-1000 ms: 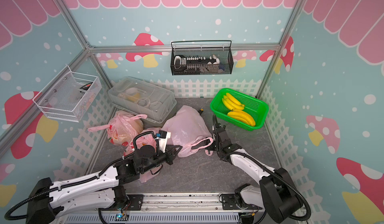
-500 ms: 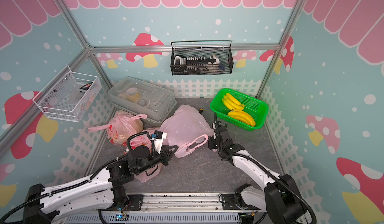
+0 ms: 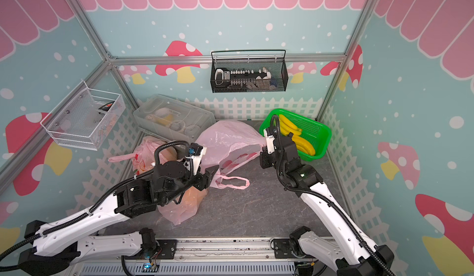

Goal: Place the banana into a plastic bag & tie a knot
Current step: Open the plastic bag at the center of the board.

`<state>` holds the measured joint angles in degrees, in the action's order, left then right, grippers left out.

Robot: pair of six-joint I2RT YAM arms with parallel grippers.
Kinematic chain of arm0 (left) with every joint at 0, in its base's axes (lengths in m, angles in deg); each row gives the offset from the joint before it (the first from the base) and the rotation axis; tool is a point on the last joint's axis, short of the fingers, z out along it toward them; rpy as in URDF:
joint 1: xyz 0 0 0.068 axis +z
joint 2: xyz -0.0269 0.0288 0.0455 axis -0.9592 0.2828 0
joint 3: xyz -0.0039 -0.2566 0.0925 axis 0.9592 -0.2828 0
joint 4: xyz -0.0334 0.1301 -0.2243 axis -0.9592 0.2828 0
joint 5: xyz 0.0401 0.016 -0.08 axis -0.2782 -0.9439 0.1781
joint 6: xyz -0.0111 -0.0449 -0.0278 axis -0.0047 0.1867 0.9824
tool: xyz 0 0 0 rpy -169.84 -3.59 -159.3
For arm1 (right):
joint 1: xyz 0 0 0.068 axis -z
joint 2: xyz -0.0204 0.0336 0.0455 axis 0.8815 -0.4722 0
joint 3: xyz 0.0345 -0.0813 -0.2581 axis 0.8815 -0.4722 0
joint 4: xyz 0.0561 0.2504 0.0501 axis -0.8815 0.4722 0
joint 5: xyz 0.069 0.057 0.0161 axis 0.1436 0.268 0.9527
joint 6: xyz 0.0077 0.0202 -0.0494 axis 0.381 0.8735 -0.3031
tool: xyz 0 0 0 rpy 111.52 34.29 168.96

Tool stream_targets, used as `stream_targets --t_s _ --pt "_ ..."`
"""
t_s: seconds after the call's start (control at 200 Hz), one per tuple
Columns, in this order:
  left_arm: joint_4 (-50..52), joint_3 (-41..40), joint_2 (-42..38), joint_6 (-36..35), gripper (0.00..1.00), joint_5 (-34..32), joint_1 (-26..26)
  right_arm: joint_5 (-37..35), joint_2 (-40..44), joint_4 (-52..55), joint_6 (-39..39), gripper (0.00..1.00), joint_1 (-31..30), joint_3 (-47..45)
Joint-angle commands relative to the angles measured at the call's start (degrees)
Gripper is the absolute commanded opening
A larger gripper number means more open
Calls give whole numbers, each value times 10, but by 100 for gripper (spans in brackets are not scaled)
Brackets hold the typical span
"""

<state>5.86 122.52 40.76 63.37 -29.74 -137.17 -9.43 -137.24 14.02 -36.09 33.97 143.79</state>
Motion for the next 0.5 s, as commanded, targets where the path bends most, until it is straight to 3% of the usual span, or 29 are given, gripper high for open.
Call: stream_targets --t_s 0.0,0.165,0.25,0.3,0.39,0.445,0.495 --pt "10 29 27 -66 73 -24 -21 -20 -11 68 -26 0 -5 40" --pt "-81 -18 -40 -89 86 33 -24 -115 -23 118 -41 0 1 78" --pt "-104 -64 -88 -96 89 44 -17 -101 -33 130 -28 0 22 89" --pt "-107 -84 -109 -85 88 -19 -17 -84 -36 126 -25 0 26 91" --pt "-121 -128 -152 -32 88 -204 -16 -72 -40 118 -26 0 25 93" --pt "-136 -152 -179 -22 88 -245 -13 -61 -37 103 -33 0 21 89" --pt "-144 -156 -187 -31 87 -235 -7 -52 -35 92 -36 0 13 88"
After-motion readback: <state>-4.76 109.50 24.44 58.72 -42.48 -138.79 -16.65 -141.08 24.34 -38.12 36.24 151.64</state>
